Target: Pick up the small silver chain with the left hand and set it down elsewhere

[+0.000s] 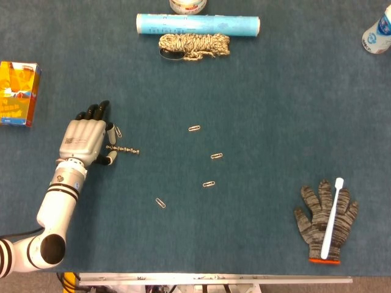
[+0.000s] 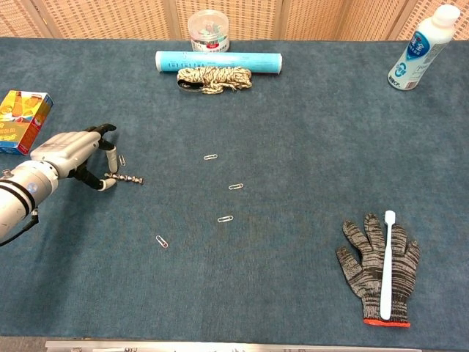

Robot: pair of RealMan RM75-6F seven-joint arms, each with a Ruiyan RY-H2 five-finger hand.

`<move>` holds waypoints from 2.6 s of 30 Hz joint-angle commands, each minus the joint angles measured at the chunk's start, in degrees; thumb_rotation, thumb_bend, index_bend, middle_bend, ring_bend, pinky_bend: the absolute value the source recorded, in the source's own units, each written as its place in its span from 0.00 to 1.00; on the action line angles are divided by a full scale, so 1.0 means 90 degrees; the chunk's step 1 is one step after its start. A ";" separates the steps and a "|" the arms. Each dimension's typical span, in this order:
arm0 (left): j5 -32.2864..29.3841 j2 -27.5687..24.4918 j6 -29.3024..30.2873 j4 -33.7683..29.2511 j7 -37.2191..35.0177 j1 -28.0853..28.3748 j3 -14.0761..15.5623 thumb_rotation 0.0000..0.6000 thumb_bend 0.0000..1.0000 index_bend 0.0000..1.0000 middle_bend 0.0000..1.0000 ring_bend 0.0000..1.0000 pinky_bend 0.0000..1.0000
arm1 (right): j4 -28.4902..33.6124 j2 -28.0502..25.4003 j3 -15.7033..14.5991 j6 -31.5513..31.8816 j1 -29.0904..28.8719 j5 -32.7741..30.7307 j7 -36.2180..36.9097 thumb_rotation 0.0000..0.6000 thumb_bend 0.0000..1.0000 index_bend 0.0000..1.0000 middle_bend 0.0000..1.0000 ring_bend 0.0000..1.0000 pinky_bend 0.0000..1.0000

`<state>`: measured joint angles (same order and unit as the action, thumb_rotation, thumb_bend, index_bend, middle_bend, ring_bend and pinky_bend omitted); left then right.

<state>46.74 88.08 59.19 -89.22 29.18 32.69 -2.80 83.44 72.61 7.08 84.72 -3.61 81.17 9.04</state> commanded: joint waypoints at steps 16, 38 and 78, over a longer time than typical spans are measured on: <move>-0.0050 0.0028 -0.0028 0.0099 0.0001 -0.0018 -0.0009 1.00 0.32 0.51 0.04 0.00 0.14 | 0.0005 0.0011 0.0006 -0.0020 -0.0016 0.0000 -0.0013 1.00 0.00 0.24 0.29 0.20 0.32; 0.0251 -0.0095 0.0231 -0.0121 -0.0023 -0.0125 0.0016 1.00 0.33 0.60 0.05 0.00 0.14 | -0.0004 0.0014 0.0021 -0.0011 -0.0027 0.0008 0.0003 1.00 0.00 0.24 0.29 0.20 0.32; 0.0369 -0.0405 0.0459 -0.0539 0.0404 -0.0039 -0.0250 1.00 0.33 0.62 0.07 0.00 0.15 | -0.0057 0.0041 0.0024 0.0046 0.0009 0.0006 0.0074 1.00 0.00 0.24 0.29 0.20 0.32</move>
<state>50.28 84.33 63.51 -94.26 32.84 32.28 -5.02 82.94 72.97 7.31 85.15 -3.53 81.22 9.70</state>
